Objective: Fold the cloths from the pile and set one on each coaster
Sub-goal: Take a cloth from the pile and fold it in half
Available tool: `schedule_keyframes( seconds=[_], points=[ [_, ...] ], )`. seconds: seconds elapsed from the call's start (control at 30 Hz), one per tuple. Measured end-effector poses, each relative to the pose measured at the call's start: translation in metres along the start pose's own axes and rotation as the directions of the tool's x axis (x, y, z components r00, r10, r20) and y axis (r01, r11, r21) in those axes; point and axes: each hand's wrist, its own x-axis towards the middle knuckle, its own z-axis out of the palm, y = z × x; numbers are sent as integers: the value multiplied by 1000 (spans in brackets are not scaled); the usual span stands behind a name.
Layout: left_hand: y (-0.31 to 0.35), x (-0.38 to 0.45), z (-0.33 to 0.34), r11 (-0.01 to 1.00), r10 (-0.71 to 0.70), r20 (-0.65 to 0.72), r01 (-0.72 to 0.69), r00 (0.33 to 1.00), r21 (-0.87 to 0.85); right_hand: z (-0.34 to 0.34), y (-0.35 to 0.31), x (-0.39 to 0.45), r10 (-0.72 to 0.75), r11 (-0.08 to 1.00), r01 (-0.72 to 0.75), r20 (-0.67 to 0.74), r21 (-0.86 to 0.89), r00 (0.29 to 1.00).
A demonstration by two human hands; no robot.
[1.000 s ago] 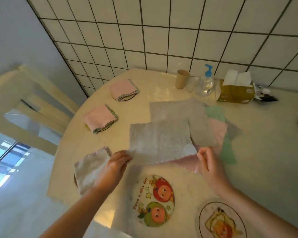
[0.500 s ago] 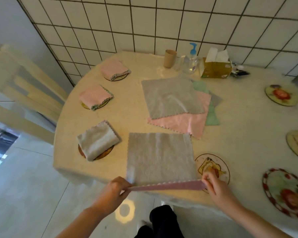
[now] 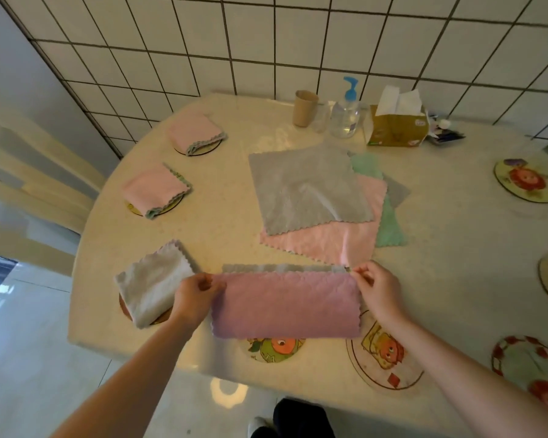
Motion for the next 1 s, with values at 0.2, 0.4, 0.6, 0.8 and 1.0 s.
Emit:
schedule_keyframes(
  seconds=[0.2, 0.4, 0.6, 0.8, 1.0],
  points=[
    [1, 27, 12, 996, -31, -63, 36, 998, 78, 11, 9, 29, -24, 998, 28, 55, -65, 998],
    [1, 37, 16, 985, -21, -87, 36, 996, 170, 13, 13, 37, -22, 995, 31, 100, -94, 995],
    [7, 40, 23, 960, 25, -125, 11, 992, 280, 17, 14, 40, -2, 994, 14, 113, -108, 994],
    [10, 40, 27, 933, 68, -210, 12, 975, 361, 21, 13, 40, 20, 994, -11, 85, -109, 996],
    [0, 6, 36, 596, 598, -8, -438, 801, 673, 15, 1, 28, -19, 978, 9, -45, -207, 999]
  ],
)
